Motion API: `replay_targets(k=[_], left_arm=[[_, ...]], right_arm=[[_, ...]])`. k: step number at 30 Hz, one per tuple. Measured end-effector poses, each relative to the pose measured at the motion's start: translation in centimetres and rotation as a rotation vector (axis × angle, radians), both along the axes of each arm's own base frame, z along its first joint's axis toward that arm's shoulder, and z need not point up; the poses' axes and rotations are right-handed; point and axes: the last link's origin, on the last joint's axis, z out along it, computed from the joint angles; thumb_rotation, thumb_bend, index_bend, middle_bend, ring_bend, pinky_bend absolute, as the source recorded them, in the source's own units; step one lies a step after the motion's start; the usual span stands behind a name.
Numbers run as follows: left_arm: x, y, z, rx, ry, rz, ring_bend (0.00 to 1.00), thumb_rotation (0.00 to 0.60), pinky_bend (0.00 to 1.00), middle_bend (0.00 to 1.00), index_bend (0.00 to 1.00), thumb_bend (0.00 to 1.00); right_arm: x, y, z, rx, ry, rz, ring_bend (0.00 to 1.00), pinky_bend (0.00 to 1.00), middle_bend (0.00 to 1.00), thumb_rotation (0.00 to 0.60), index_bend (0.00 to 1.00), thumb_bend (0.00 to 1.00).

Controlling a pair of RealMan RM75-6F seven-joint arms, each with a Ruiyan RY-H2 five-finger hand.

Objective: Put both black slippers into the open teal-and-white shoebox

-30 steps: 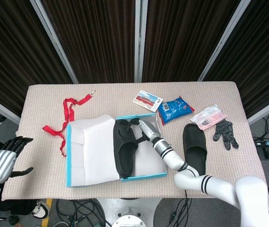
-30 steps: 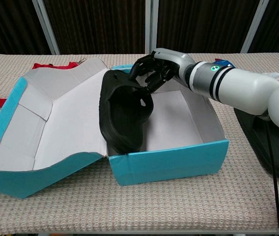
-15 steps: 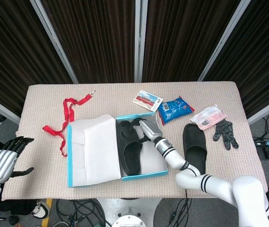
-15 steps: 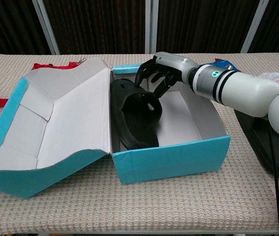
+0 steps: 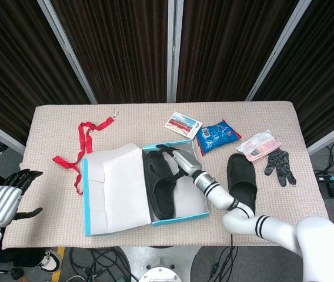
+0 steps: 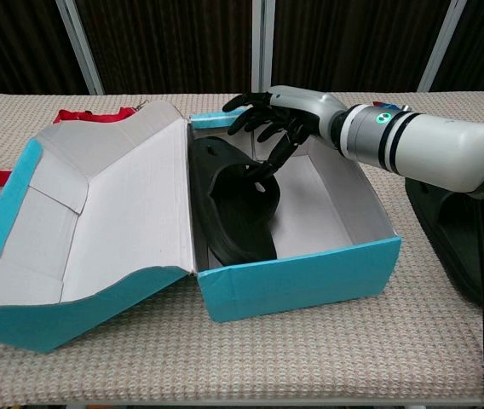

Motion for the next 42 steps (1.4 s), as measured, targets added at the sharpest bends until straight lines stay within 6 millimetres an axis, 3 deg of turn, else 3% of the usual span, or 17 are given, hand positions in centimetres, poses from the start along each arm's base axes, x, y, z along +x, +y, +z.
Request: replay_targets(k=[12,16,22,26,32,37,42], left_arm=[[0.2,0.2,-0.2,-0.003,0.004,0.0,0.11,0.6,0.18,0.16,0.15,0.12],[0.2,0.2,-0.3,-0.004,0.002,-0.002,0.11,0.6,0.18,0.16,0.15,0.12],[0.4,0.1,-0.4,-0.006,0.004,-0.007,0.11,0.6,0.18,0.16,0.15,0.12],[0.5,0.2,-0.5,-0.007,0.004,-0.012,0.11,0.6,0.18,0.16,0.15,0.12],[0.8,0.4,-0.8,-0.012,0.005,-0.016,0.11,0.6,0.18,0.16,0.15,0.12],[1.0,0.4,-1.1,-0.028,0.013,-0.017,0.11,0.6,0.18,0.16,0.15,0.12],[1.4,0.5,-1.3,-0.036,0.023,-0.021,0.11,0.6,0.18,0.16,0.15,0.12]], right_arm=[[1.0,0.8,3.8,-0.009,-0.041,0.07,0.0,0.12,0.08,0.6,0.0,0.0],[1.6,1.7,6.4,-0.028,-0.042,0.11,0.0,0.12,0.09,0.6,0.0,0.01],[2.0,3.2,11.8,-0.095,0.004,0.141,0.0,0.12,0.1,0.6,0.0,0.03],[0.9,3.0,15.7,-0.202,0.122,0.111,0.0,0.12,0.12,0.6,0.0,0.03],[-1.8,3.3,19.1,-0.272,0.338,-0.017,0.0,0.14,0.13,0.6,0.02,0.03],[-5.0,3.9,20.4,-0.242,0.58,-0.122,0.0,0.13,0.13,0.6,0.03,0.05],[-8.2,4.6,19.9,-0.173,0.811,-0.169,0.0,0.04,0.1,0.6,0.03,0.05]])
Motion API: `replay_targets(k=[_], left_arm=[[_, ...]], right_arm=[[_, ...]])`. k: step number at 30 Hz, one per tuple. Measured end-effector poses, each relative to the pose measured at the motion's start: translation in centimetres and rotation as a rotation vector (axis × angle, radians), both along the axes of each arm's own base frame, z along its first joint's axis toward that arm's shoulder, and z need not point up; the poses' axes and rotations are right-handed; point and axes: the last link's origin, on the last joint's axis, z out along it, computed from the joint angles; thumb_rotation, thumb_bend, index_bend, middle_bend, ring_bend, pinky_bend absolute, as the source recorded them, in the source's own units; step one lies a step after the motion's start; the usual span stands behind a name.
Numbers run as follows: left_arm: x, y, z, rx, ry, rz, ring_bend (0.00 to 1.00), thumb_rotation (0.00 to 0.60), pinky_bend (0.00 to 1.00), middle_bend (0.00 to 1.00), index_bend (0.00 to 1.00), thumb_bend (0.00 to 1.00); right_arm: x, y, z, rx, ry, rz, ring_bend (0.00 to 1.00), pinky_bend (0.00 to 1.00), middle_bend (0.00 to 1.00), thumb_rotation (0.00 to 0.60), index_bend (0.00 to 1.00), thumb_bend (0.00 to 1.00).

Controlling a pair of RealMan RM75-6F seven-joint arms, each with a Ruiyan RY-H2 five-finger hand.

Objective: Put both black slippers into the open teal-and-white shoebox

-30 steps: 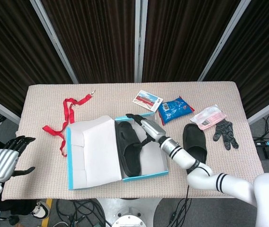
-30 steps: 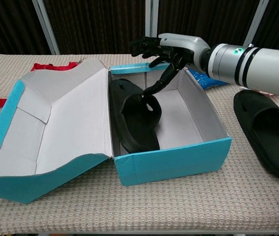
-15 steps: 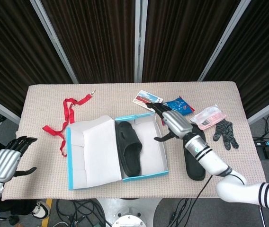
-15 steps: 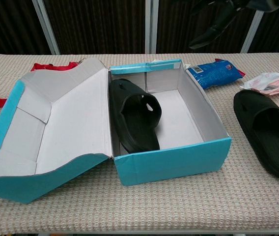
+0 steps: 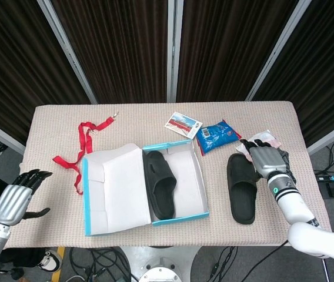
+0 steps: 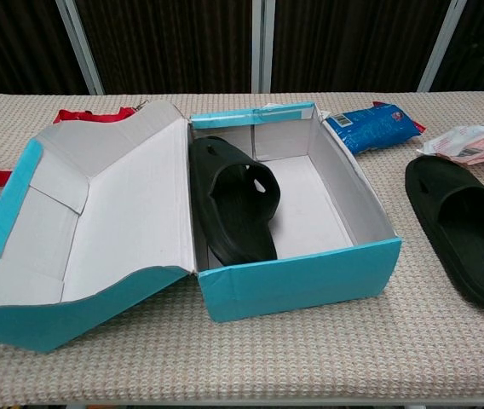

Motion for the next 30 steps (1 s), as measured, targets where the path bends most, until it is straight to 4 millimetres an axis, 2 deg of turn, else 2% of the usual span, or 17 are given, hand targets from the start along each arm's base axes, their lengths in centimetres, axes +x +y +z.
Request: replay_targets(k=[3,6,14,30], left_arm=[[0.2,0.0,0.0,-0.002,0.007,-0.001,0.11,0.6,0.18,0.16,0.15,0.12],[0.5,0.0,0.0,-0.003,0.012,-0.001,0.11,0.6,0.18,0.16,0.15,0.12],[0.3,-0.1,-0.3,-0.015,0.016,0.013,0.11,0.6,0.18,0.16,0.15,0.12],[0.1,0.0,-0.3,-0.028,0.029,0.018,0.11,0.6,0.18,0.16,0.15,0.12]], right_arm=[[-0.8,-0.2,-0.8,0.034,0.038,-0.015,0.0,0.0,0.05,0.6,0.01,0.03],[-1.5,-0.3,-1.6,0.09,0.083,-0.013,0.0,0.0,0.01,0.6,0.0,0.03],[-2.7,-0.7,-3.5,0.142,0.139,-0.016,0.0,0.0,0.01,0.6,0.0,0.03],[-4.5,-1.7,-5.4,0.162,0.111,-0.074,0.0,0.0,0.02,0.6,0.0,0.03]])
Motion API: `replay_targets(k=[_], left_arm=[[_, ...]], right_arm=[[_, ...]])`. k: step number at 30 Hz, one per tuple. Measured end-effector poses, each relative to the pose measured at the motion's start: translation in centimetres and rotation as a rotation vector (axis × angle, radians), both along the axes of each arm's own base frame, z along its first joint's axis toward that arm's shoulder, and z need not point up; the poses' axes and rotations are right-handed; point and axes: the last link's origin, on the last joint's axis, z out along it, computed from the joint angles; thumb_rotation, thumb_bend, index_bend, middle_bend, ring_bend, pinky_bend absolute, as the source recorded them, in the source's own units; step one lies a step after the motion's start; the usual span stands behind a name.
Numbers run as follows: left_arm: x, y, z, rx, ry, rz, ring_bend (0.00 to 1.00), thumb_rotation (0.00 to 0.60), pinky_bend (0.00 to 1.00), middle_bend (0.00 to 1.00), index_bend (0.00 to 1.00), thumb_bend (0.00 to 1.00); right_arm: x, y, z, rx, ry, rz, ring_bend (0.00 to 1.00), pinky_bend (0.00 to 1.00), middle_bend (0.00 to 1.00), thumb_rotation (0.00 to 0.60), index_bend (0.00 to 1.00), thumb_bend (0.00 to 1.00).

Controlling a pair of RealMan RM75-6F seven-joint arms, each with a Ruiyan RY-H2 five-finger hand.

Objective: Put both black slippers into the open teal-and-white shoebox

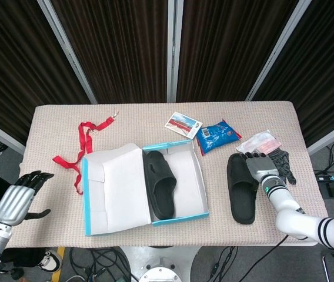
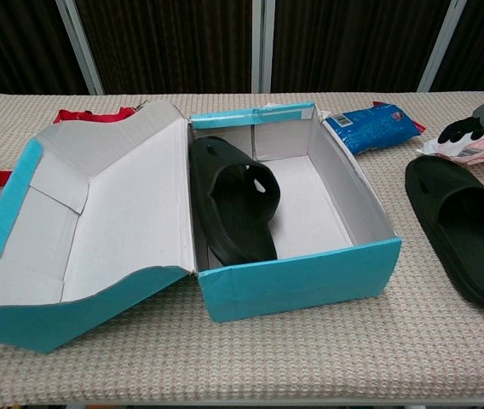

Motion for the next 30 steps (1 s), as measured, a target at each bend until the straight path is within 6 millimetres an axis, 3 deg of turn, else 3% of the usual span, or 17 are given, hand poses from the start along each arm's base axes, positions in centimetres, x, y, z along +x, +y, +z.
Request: replay_targets(k=[30], left_arm=[[-1.1,-0.1,0.2,-0.001,-0.026,0.026,0.11,0.6,0.18,0.16,0.16,0.08]], right_arm=[[1.0,-0.8,-3.6,0.01,0.116,0.019,0.0,0.0,0.11,0.6,0.04,0.06]])
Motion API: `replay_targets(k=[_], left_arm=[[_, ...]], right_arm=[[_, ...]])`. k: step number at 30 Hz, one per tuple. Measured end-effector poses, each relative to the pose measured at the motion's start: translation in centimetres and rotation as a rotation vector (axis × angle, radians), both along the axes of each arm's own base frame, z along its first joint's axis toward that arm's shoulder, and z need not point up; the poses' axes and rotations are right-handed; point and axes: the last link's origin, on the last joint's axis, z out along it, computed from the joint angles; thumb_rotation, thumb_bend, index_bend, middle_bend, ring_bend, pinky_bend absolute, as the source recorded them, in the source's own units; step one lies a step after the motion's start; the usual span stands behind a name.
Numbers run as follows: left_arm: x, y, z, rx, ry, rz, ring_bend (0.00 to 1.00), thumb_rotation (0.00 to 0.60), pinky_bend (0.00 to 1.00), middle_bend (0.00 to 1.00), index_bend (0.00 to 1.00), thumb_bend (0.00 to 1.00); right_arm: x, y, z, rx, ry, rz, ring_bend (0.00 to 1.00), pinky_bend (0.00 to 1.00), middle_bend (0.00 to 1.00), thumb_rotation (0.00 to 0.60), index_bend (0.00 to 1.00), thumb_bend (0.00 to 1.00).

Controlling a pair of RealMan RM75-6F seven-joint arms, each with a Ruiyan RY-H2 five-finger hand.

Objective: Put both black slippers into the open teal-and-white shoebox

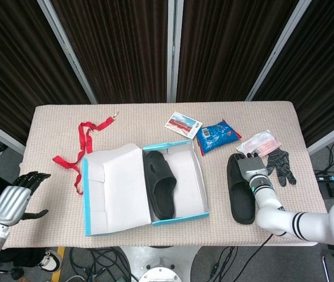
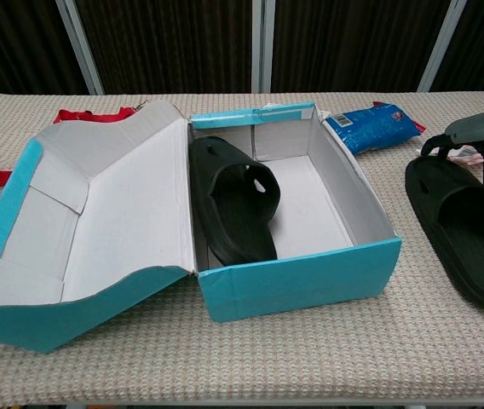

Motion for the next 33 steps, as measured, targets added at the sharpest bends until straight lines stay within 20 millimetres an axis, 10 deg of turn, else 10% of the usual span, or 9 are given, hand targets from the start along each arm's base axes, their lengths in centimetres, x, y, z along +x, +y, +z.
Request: replay_targets(k=[33], left_arm=[[-0.9,-0.3,-0.1,-0.022,-0.003,0.02,0.11,0.6,0.18,0.16,0.15,0.08]], right_arm=[[1.1,-0.3,-0.4,-0.102,0.029,0.071,0.09,0.0,0.42,0.6,0.46,0.14]])
